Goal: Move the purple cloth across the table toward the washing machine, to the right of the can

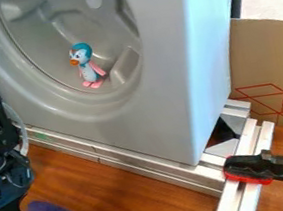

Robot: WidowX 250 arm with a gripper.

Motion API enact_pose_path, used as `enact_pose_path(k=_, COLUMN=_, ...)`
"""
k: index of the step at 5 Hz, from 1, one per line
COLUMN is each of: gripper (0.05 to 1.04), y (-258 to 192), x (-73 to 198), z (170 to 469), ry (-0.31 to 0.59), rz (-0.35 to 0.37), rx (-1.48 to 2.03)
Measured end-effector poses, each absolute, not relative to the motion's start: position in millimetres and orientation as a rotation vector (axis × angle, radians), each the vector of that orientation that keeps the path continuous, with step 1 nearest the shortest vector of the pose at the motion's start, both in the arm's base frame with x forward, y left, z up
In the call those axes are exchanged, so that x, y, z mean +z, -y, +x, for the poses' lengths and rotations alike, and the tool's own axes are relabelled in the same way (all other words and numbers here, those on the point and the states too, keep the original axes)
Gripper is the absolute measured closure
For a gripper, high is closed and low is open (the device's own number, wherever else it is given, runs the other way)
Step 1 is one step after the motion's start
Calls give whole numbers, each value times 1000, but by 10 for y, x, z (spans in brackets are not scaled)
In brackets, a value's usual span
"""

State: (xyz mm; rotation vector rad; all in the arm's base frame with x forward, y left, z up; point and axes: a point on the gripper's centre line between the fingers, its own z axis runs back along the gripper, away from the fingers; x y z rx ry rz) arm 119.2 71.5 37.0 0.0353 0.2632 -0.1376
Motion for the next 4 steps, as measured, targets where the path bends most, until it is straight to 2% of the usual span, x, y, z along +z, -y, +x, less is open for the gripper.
enact_pose_path(k=1, gripper=83, y=-709, x=352, z=1192, ry=-264, rz=30, rx=-131)
enact_pose_path(k=2, gripper=83, y=-746, x=243, z=1330, ry=-184, rz=27, rx=-116)
enact_pose_path(k=3, gripper=83, y=-787, x=104, z=1458, ry=-174, rz=-14, rx=-40)
enact_pose_path(k=4, gripper=83, y=-789, x=-32, z=1517, ry=-235, rz=-38, rx=-12)
